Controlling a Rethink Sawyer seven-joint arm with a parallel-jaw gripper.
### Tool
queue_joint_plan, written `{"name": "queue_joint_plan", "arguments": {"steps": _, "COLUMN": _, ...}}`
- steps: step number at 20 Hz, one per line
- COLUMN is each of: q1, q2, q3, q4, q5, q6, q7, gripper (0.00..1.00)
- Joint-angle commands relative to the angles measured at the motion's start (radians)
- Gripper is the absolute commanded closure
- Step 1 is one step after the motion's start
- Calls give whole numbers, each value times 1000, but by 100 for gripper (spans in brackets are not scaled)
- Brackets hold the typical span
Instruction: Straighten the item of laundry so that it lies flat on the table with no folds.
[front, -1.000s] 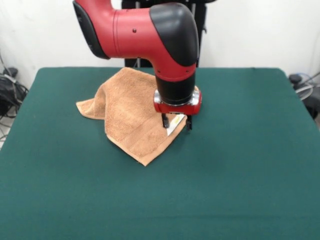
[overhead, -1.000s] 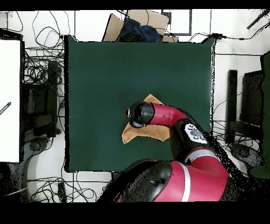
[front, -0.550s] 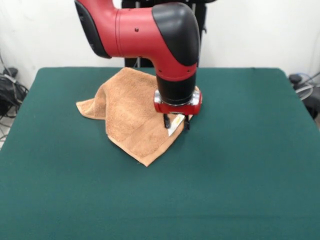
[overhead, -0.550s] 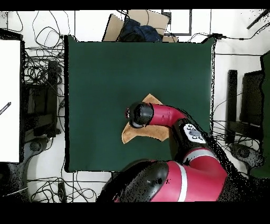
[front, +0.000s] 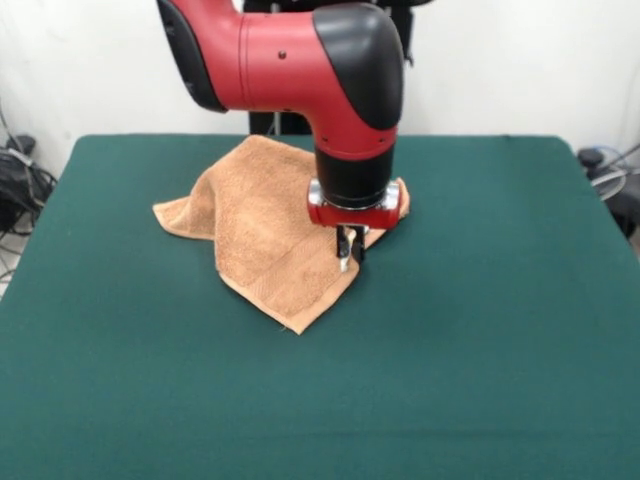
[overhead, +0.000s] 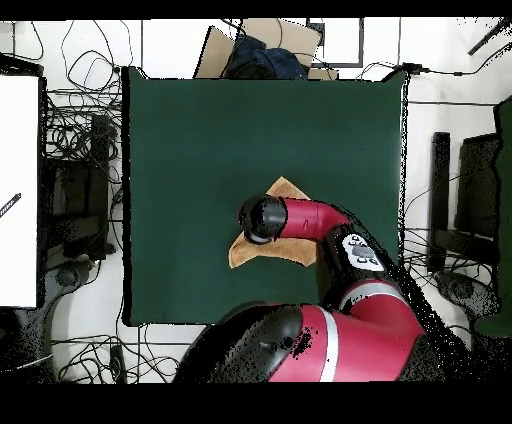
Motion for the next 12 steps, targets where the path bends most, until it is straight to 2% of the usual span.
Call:
{"name": "queue_joint_plan", "arguments": {"steps": 1, "q1": 52, "q2": 56, "q3": 3, "q4": 9, "q5": -45, "q6": -126, "q7": 116, "gripper": 100}}
{"name": "queue_joint_plan", "arguments": {"steps": 7, "q1": 89, "q2": 35, "q3": 9, "q4": 25, "q5": 0, "q6": -124, "q7": 154, "gripper": 100}}
{"name": "queue_joint_plan", "arguments": {"steps": 12, "q1": 134, "q2": -55, "q3": 14, "q4": 47, "q5": 66, "q6": -47, "q7": 200, "gripper": 100}}
